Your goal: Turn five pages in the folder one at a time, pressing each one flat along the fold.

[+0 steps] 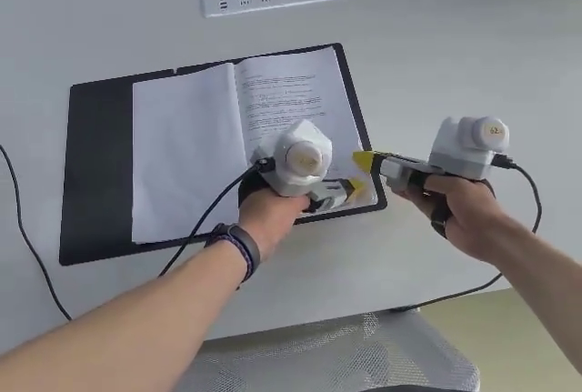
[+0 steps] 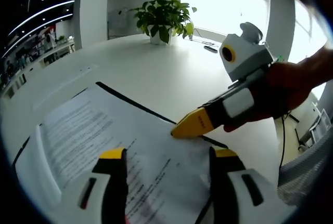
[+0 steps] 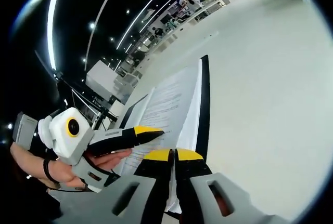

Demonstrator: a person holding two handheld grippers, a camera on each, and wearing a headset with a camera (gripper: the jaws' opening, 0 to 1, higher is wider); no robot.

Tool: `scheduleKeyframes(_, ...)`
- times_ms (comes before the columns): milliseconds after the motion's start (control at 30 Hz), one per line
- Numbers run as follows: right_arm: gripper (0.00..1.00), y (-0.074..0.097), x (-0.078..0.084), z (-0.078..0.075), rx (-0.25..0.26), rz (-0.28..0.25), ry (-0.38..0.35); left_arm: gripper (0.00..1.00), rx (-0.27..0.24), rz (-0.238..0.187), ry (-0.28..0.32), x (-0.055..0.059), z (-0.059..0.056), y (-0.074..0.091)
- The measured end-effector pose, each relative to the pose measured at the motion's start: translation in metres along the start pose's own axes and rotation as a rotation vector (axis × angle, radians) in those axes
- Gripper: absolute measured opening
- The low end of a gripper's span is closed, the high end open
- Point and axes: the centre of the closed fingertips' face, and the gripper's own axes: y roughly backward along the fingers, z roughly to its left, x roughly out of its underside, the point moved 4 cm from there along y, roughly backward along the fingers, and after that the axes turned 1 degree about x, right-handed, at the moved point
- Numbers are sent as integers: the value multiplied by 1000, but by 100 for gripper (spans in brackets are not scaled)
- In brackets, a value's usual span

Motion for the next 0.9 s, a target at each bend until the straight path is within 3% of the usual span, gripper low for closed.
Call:
scheduleKeyframes(267,0,1,-1,1,6,-14,-33,74,-7,22,21,3,-2,16)
scheduleKeyframes(567,0,3,-3,3,22,-22,-56,74,-18,-15,32,-7,-3,29)
scheduleKeyframes(900,0,11,-9,17,10,-57,-44,74,-41,-38,52,-5,6,53)
